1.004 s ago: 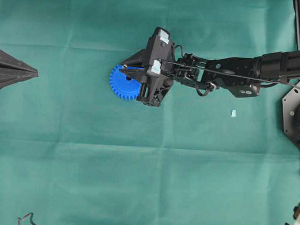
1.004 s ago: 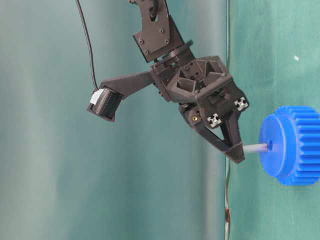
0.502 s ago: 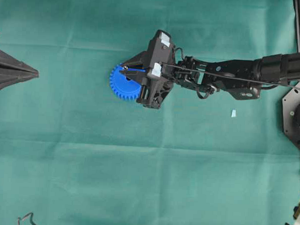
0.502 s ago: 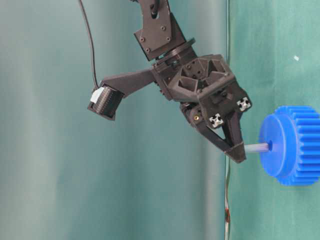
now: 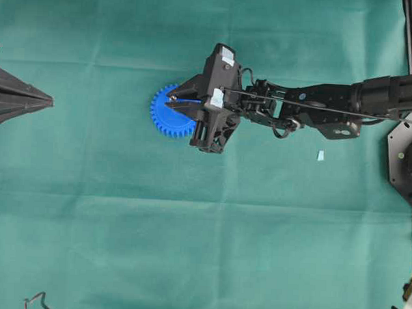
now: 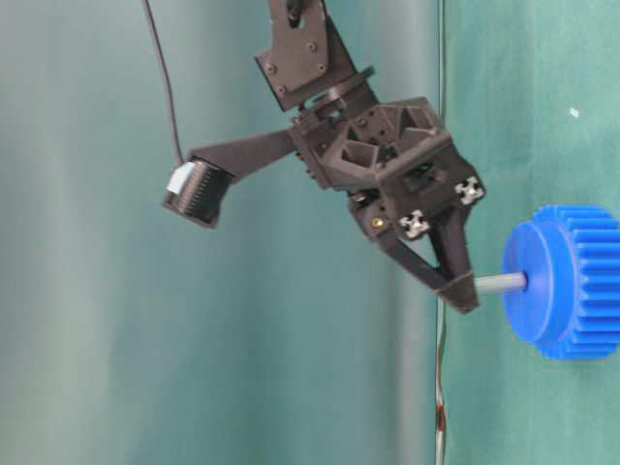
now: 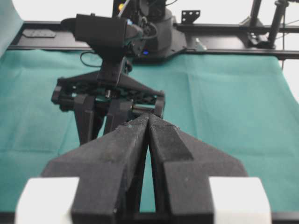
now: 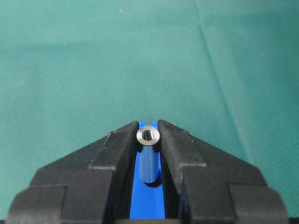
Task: Insert the shaft into the center hole of the gear.
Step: 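Align the shaft tip with the gear hole using the right gripper, then push the shaft down into the gear hole with the right gripper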
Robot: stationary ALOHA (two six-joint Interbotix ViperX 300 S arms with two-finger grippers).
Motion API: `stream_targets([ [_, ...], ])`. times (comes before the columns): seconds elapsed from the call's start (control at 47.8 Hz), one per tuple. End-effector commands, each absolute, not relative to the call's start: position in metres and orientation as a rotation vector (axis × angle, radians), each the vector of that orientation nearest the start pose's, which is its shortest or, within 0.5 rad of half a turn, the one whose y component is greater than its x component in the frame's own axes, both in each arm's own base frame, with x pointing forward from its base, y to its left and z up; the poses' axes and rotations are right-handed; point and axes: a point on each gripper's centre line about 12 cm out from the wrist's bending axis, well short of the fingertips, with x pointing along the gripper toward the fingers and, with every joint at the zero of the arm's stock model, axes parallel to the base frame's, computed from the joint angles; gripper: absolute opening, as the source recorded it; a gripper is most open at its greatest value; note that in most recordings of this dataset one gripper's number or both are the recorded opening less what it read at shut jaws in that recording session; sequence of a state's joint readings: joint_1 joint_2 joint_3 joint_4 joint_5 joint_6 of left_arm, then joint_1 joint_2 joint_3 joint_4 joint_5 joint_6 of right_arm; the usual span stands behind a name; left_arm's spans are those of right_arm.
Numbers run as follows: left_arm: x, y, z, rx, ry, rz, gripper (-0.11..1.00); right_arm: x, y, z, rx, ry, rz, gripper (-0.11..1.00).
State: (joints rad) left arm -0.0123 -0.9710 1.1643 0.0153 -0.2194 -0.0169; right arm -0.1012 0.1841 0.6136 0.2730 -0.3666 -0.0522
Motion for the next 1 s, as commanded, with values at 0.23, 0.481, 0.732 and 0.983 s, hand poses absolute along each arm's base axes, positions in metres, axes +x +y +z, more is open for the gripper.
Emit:
stream_targets([
  [0.23, 0.201, -0.003, 0.3, 0.002, -0.049, -0.018, 0.0, 0.424, -0.051, 0.166, 0.196, 0.348, -0.234, 0.19],
  [0.481, 0.201, -0.003, 0.3, 0.001, -0.049, -0.018, 0.0, 0.423, -0.055, 0.155, 0.196, 0.313, -0.261, 0.19],
  [0.732, 0.201, -0.004, 0.3, 0.002, -0.049, -0.019, 0.0, 0.426, -0.056, 0.143, 0.196, 0.328, -0.266, 0.19],
  [0.983, 0.201, -0.003, 0.301, 0.001, -0.052, -0.018, 0.0, 0.426, -0.057, 0.13, 0.212, 0.352, -0.284, 0.19],
])
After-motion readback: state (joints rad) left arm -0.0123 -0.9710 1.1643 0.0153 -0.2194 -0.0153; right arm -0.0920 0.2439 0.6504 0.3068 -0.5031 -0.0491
